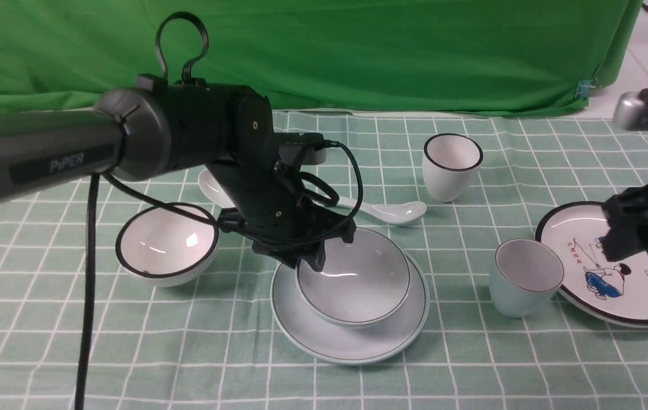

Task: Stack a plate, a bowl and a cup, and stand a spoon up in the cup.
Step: Use the left arm to put the blue rice bowl into the blue large plate in the middle, then use the right arm to grab a blue teacup, then use the right arm to put the blue teacup into the blue rice bowl in the middle

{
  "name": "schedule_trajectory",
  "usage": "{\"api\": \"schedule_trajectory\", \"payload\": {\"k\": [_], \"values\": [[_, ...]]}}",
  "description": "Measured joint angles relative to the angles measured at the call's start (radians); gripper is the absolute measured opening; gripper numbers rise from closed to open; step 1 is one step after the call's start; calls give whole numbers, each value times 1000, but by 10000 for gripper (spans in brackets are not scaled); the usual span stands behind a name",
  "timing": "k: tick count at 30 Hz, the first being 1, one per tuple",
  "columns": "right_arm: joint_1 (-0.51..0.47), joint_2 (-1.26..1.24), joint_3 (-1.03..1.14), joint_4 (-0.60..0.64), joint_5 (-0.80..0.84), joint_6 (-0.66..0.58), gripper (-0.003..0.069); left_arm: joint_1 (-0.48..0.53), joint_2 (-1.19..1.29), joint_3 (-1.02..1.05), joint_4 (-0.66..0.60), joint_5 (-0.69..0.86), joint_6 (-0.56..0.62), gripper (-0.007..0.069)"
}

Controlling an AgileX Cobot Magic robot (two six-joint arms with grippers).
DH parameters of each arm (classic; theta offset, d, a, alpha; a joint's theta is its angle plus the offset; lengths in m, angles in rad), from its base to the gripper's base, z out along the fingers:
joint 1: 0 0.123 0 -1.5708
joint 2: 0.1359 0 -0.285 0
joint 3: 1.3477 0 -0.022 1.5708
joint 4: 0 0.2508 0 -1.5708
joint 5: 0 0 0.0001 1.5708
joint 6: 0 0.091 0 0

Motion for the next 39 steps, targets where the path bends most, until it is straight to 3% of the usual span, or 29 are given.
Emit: {"api": "schedule_trajectory", "payload": {"k": [3, 7, 9, 13, 15, 16, 17, 19, 23, 29, 35, 39], "values": [[25, 79, 0, -2, -73, 0, 496, 0, -7, -30, 42, 50, 1, 331], [61, 175, -10, -1, -143, 0, 514, 0, -52, -64, 123, 129, -18, 336], [74, 218, -20, 0, -173, 7, 515, 0, -94, -64, 151, 155, -19, 301], [85, 293, -39, 1, -184, 16, 506, 0, -194, -64, 180, 187, -19, 148], [94, 320, -44, -1, -186, 15, 406, 0, -258, -64, 181, 188, -19, 62], [99, 326, -45, 0, -188, 7, 271, 0, -303, -64, 181, 189, -19, 34], [104, 325, -45, 0, -188, 4, 191, 0, -328, -63, 181, 189, -19, 20], [112, 309, -46, -4, -186, -1, 103, 0, -379, -51, 181, 187, -19, 10], [145, 237, -66, 3, -182, 12, 87, 0, -490, 31, 184, 187, -32, 4], [293, 212, -257, 57, -82, -9, 87, 0, -655, 300, 215, 93, -111, 4], [430, 415, -497, 77, 44, -20, 87, 0, -731, 513, 216, 13, -177, 8], [457, 531, -584, 76, 103, -16, 87, 0, -754, 538, 218, 24, -185, 8]]}}
